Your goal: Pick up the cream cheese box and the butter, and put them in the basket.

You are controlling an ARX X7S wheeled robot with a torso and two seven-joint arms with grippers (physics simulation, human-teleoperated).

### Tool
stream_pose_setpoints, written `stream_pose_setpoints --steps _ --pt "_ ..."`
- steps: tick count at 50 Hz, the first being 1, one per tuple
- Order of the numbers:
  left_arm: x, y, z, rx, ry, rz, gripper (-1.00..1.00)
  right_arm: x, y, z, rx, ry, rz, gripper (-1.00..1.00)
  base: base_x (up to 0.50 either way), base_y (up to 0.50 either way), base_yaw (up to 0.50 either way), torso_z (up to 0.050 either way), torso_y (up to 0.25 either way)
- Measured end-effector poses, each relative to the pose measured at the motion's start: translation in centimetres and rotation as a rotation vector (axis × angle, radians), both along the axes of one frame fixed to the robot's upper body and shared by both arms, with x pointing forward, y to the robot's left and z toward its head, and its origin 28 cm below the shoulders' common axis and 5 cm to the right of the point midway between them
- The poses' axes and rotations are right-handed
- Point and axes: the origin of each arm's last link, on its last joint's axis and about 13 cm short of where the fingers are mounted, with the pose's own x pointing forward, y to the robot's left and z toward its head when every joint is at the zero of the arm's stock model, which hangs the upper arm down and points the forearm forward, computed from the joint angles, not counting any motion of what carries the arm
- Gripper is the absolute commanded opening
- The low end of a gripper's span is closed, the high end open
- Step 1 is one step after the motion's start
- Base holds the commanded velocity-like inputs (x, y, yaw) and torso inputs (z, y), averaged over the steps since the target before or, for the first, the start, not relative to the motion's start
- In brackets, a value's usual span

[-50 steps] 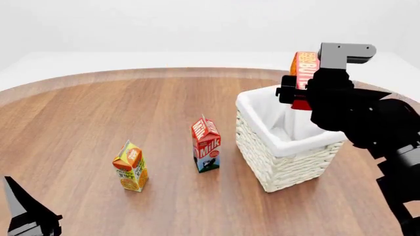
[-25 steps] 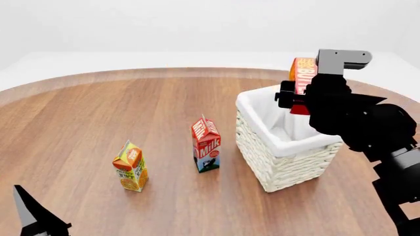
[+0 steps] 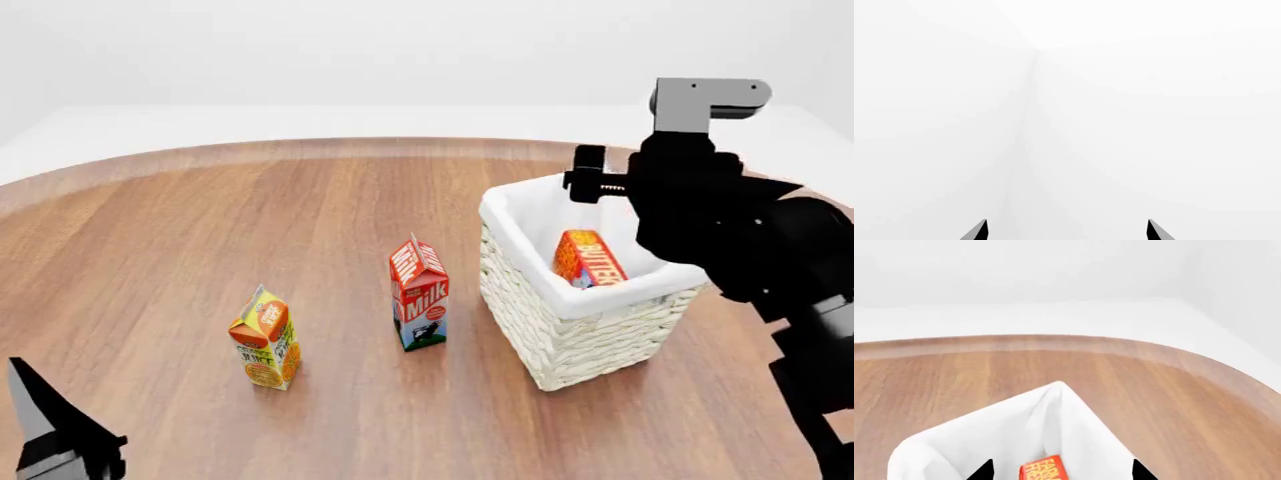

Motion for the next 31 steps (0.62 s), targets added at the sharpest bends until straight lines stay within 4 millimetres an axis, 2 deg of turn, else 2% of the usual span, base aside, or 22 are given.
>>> stream_pose_setpoints --steps 14,23,31 --pt "1.0 1.4 1.5 0.001 -0.010 0.000 1.00 -3.3 0.4 4.2 0.010 -0.205 0.057 1.00 0.00 0.00 0.00 0.000 0.000" --pt "1.1 1.7 1.9 0.004 -0.017 -0.001 1.00 -5.9 1.1 5.0 -0.011 -0.319 0.096 1.00 0.00 0.00 0.00 0.000 0.000" --pt "0.9 1.7 2.2 0.009 -0.023 0.000 1.00 -8.4 1.6 4.6 -0.033 -0.421 0.123 1.00 0.00 0.00 0.00 0.000 0.000"
